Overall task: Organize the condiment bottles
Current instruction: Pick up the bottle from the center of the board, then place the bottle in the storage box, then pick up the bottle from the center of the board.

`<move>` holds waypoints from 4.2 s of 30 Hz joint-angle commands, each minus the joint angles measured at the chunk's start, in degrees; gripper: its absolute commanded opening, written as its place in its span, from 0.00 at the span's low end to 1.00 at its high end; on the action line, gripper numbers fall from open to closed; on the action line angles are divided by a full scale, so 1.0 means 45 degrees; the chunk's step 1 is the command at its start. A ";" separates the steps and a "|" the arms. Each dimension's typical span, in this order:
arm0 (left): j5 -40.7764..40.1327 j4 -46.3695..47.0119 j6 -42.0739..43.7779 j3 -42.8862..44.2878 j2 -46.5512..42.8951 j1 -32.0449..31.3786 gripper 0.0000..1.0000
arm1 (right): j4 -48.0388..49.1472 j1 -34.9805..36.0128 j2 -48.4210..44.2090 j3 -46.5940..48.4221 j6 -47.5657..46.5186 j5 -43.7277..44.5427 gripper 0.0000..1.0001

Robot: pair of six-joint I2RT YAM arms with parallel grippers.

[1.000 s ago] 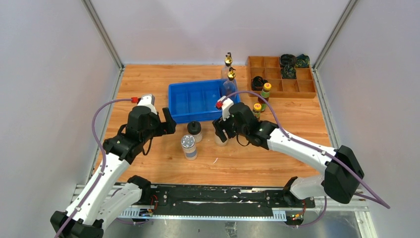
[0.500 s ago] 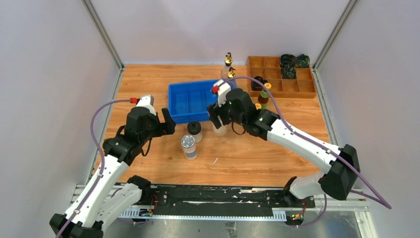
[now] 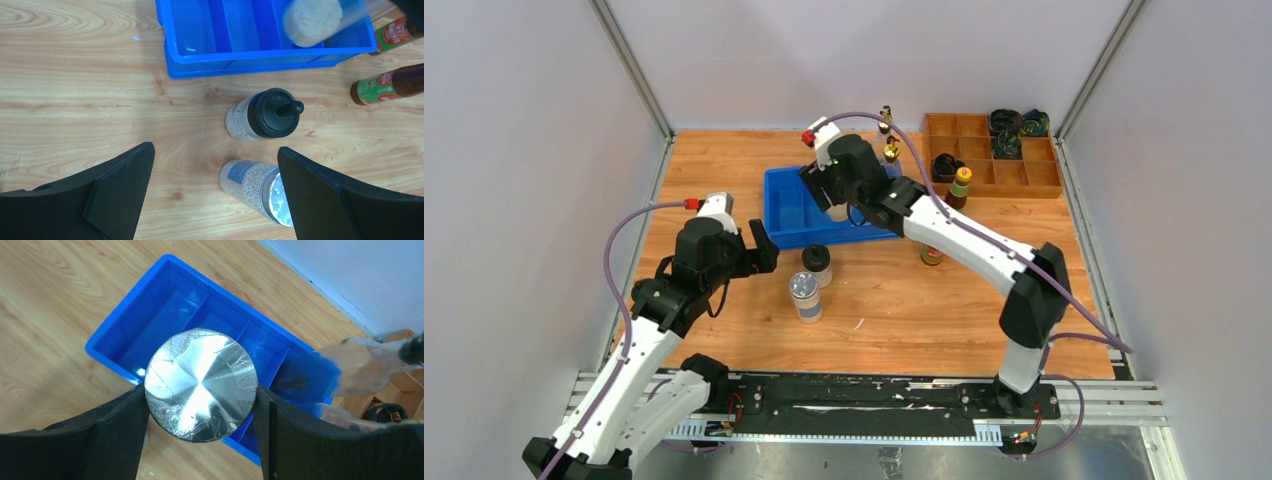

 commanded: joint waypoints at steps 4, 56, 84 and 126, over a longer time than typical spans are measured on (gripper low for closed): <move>0.0231 -0.0440 -0.0057 0.0239 -0.0247 -0.0072 1.00 | 0.1815 -0.0829 0.1740 0.1562 -0.0075 0.1655 0.53; 0.0197 -0.0696 0.0382 0.0412 0.0097 -0.0072 1.00 | 0.4827 -0.2219 0.3664 0.0300 0.1758 0.1141 0.95; 0.2491 -0.1218 0.0177 0.0267 -0.1135 -0.0072 1.00 | 0.1271 0.6382 -0.9706 -1.1958 0.5710 0.4665 0.92; -0.3091 0.0784 -0.1266 -0.1821 -0.1155 -0.5254 0.95 | -0.3128 0.7743 -1.1947 -0.9187 0.5637 0.6549 0.99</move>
